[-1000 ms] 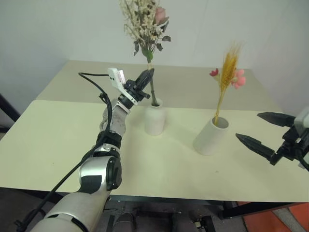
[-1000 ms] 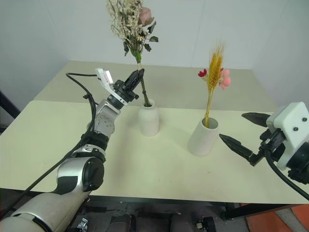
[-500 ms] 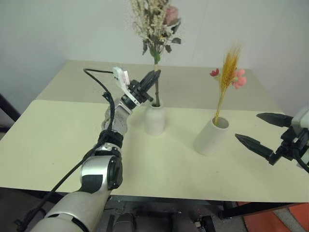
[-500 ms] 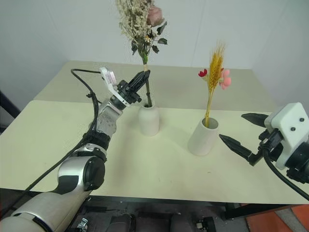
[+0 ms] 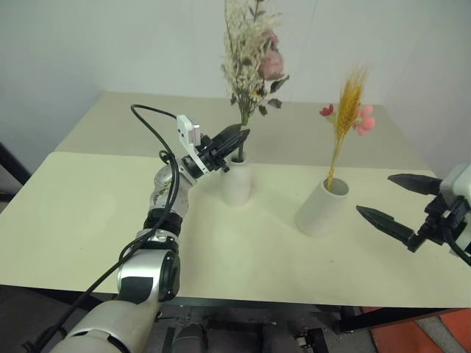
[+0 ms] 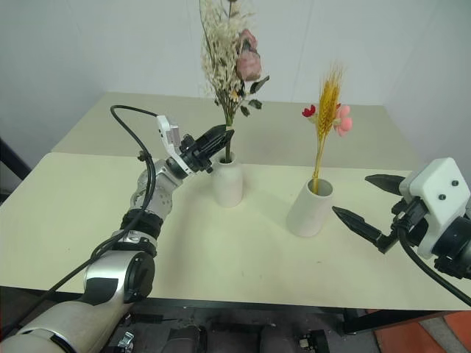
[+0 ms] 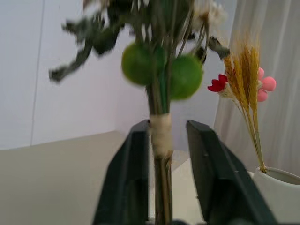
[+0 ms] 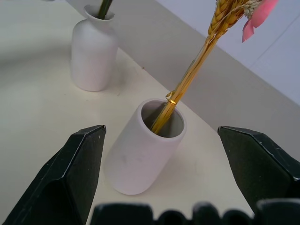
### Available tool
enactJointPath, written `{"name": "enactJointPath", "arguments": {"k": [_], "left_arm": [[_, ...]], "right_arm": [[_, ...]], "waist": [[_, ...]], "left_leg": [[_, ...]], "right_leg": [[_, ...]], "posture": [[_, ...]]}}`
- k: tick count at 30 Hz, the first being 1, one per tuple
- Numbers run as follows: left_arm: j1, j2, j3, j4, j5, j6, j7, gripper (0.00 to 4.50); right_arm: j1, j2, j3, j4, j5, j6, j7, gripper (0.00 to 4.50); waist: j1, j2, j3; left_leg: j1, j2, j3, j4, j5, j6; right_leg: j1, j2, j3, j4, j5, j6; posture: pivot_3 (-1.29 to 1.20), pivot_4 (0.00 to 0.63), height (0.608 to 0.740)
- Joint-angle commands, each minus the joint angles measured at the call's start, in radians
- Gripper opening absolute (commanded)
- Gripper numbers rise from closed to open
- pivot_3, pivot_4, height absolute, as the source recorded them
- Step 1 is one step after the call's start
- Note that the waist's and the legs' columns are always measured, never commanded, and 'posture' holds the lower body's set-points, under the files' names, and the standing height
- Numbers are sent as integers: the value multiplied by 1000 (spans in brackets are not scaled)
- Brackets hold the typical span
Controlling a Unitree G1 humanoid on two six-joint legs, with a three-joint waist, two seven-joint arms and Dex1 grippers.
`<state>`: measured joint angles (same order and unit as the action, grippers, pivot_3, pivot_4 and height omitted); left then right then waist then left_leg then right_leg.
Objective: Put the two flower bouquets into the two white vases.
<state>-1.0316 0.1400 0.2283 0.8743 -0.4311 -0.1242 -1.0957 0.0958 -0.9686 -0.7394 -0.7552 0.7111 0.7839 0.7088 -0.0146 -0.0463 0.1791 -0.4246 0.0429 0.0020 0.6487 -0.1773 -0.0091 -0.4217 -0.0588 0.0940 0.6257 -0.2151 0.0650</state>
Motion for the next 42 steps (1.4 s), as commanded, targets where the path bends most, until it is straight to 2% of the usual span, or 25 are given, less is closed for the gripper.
{"name": "enactJointPath", "arguments": {"k": [1, 7, 10, 15, 17, 21, 26, 32, 37, 42], "left_arm": [[13, 31, -30, -77, 17, 2, -26, 2584], [141, 148, -61, -313, 6, 134, -34, 4459], [216, 197, -6, -452, -53, 204, 20, 4459], [363, 359, 69, -684, -150, 363, 31, 4459], [446, 485, 108, -774, -175, 431, -18, 4459], [620, 703, 188, -890, -187, 484, -100, 4459], [797, 854, 333, -963, -201, 522, -148, 4459], [899, 914, 452, -1002, -214, 527, -165, 4459], [928, 906, 473, -1012, -208, 518, -163, 4459], [926, 910, 455, -991, -201, 498, -169, 4459]], "right_arm": [[-8, -8, -19, -7, -13, -31, 4, 4500], [13, 2, -23, -12, -30, -34, 9, 4500], [17, 8, -22, -13, -33, -35, 9, 4500], [17, 0, -18, 14, -43, -47, 25, 4500], [17, -20, -37, 49, -50, -51, 55, 4500], [35, -75, -102, 146, -41, -38, 172, 4500], [77, -149, -187, 305, -70, -65, 350, 4500], [59, -241, -209, 501, -140, -103, 457, 4500], [51, -265, -186, 568, -189, -138, 490, 4500], [50, -245, -197, 544, -208, -135, 490, 4500]], "waist": [[-1, 0, 0], [-8, 0, 0], [-6, 0, 0], [-10, 1, 0], [-11, 1, 0], [-22, 1, 0], [-11, 1, -1], [-7, 1, -1], [-7, 1, -1], [-7, 1, -1]], "left_leg": [[0, 0, 0, 0, 0, 0], [1, 1, 0, -1, 0, 0], [1, 1, 0, -1, 0, 0], [1, 2, 0, -1, 0, 0], [1, 2, 0, -1, 0, 0], [2, 3, 1, -2, 0, 0], [3, 5, 3, -2, 0, 0], [3, 6, 5, -4, 0, 0], [4, 6, 7, -5, 0, -1], [4, 7, 8, -5, 0, -1]], "right_leg": [[0, 0, 0, 0, 0, 0], [0, 0, 0, 1, 0, 0], [0, 1, 0, 1, 0, 0], [0, 1, 0, 1, 0, -1], [0, 1, 0, 1, 0, -1], [-1, 0, 0, 1, -4, -8], [0, -1, -2, 1, -6, -11], [-2, -1, -2, 0, -7, -12], [-3, -1, -2, 0, -7, -13], [-4, -1, -2, 0, -7, -13]], "posture": [[0, 150, 740], [0, 150, 740], [0, 150, 740], [0, 150, 740], [0, 150, 740], [0, 150, 740], [0, 150, 740], [0, 150, 740], [0, 150, 740], [0, 150, 740]]}}
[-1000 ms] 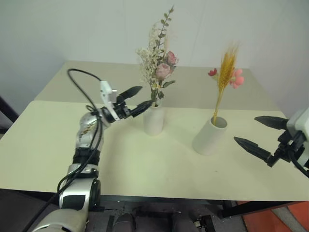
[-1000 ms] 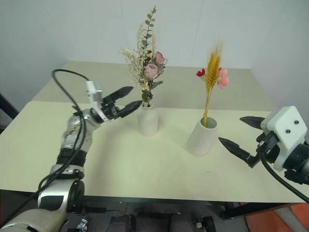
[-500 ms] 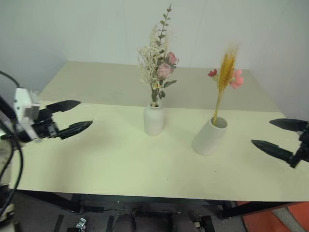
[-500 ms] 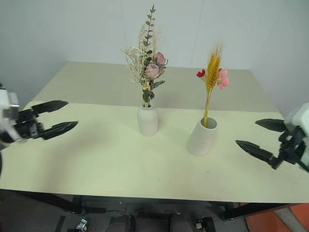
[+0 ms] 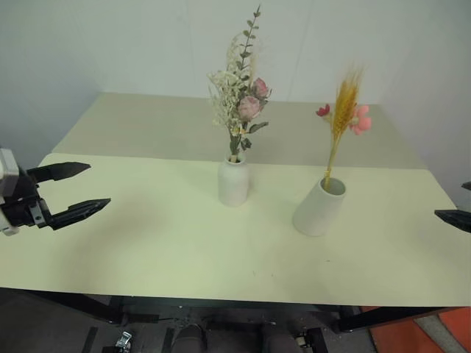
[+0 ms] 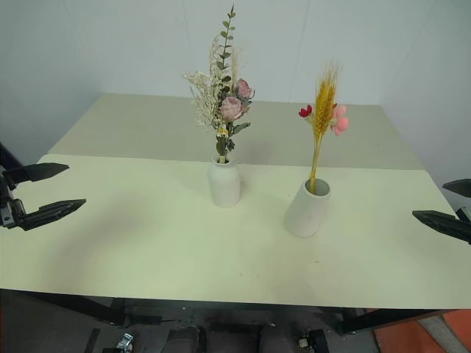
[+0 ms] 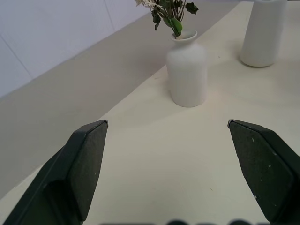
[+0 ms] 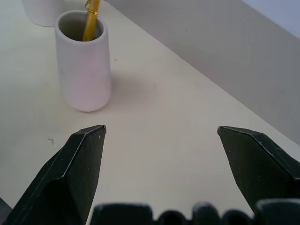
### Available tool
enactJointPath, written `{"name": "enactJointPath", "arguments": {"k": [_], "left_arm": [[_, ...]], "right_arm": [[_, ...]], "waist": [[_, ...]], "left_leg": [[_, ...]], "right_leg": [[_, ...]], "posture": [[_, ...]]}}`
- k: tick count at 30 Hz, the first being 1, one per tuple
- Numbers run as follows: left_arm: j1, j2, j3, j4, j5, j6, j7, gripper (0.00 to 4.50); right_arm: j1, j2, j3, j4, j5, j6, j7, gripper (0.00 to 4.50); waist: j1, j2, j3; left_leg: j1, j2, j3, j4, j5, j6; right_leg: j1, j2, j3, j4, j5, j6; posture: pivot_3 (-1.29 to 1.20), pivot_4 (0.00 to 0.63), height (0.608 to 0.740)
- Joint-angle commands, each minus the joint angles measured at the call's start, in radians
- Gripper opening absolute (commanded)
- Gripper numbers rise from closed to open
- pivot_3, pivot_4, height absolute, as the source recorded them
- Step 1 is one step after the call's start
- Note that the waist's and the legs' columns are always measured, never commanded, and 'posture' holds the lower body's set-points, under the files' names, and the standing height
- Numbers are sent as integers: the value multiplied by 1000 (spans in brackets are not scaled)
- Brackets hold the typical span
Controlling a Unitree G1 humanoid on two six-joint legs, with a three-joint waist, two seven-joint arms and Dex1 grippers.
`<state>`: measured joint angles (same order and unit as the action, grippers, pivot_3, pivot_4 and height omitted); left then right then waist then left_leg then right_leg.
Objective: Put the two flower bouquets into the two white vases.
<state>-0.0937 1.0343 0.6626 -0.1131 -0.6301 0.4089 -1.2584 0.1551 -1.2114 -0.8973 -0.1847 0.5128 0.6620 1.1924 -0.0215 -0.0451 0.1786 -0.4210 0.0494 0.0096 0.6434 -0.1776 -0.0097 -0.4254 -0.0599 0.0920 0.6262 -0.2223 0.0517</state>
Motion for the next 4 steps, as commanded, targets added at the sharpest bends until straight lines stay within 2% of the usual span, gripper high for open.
{"name": "enactJointPath", "arguments": {"k": [1, 4], "left_arm": [[-21, 19, 12, 7, 0, -42, -9, 4459], [-55, 34, -21, 54, 16, -75, -25, 4459]], "right_arm": [[-4, 3, -49, -37, -10, -8, 9, 4500], [9, 16, -66, -64, -17, 2, 7, 4500]], "waist": [[0, 0, 0], [0, 0, 0]], "left_leg": [[0, 0, 0, 0, 0, 0], [0, 0, 0, 0, 0, 0]], "right_leg": [[0, 0, 0, 0, 0, 0], [0, 0, 0, 0, 0, 0]], "posture": [[0, 150, 740], [0, 150, 740]]}}
